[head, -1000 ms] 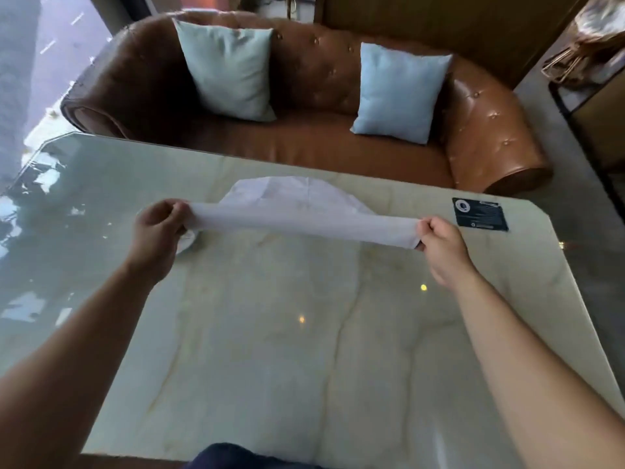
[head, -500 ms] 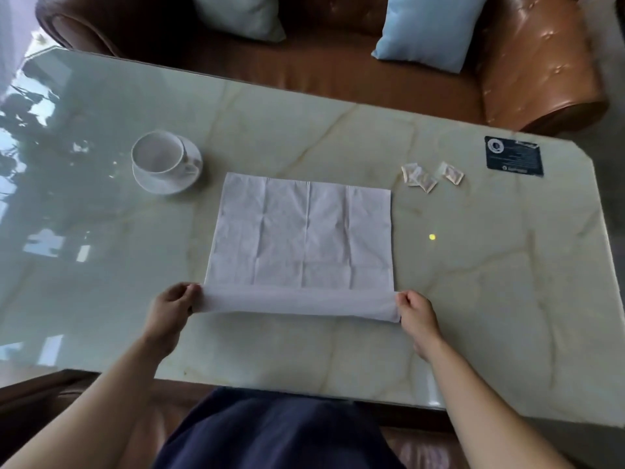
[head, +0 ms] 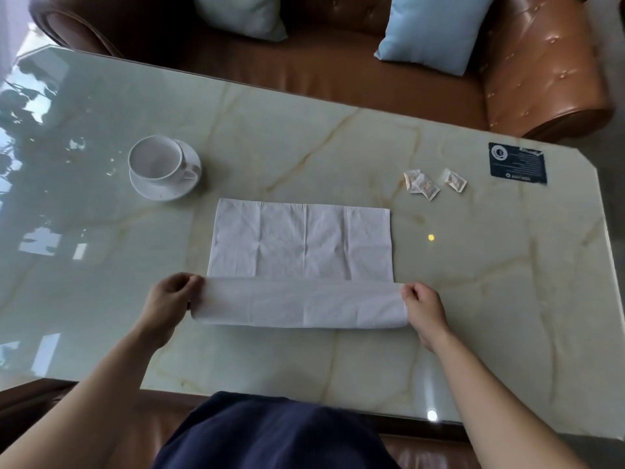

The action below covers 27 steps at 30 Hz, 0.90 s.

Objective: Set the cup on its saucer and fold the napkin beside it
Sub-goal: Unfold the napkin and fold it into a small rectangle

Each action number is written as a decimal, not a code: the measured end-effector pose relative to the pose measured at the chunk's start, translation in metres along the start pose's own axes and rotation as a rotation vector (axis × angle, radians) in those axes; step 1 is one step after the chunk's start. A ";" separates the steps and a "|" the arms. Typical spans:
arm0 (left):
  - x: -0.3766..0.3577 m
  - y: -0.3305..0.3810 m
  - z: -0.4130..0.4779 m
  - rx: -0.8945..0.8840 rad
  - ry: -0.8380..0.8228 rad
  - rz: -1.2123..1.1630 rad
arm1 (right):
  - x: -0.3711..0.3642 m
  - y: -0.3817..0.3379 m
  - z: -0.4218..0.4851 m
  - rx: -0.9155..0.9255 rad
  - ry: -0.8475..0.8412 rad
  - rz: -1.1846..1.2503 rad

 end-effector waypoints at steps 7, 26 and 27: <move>-0.006 0.052 0.066 -0.049 0.006 -0.077 | 0.000 -0.043 0.058 -0.028 0.051 0.118; -0.024 0.083 0.169 0.010 0.068 0.110 | -0.027 -0.085 0.161 -0.067 0.093 -0.083; -0.024 0.084 0.170 0.012 0.067 0.129 | -0.028 -0.085 0.163 -0.072 0.098 -0.090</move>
Point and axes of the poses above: each hand's wrist, its own z-axis towards the middle knuckle, its own x-axis out of the back of the hand, y = z × x, the point moved 8 cm from there along z, towards the middle knuckle, and after that the axes turned 3 degrees about -x, right-handed, at the moved point
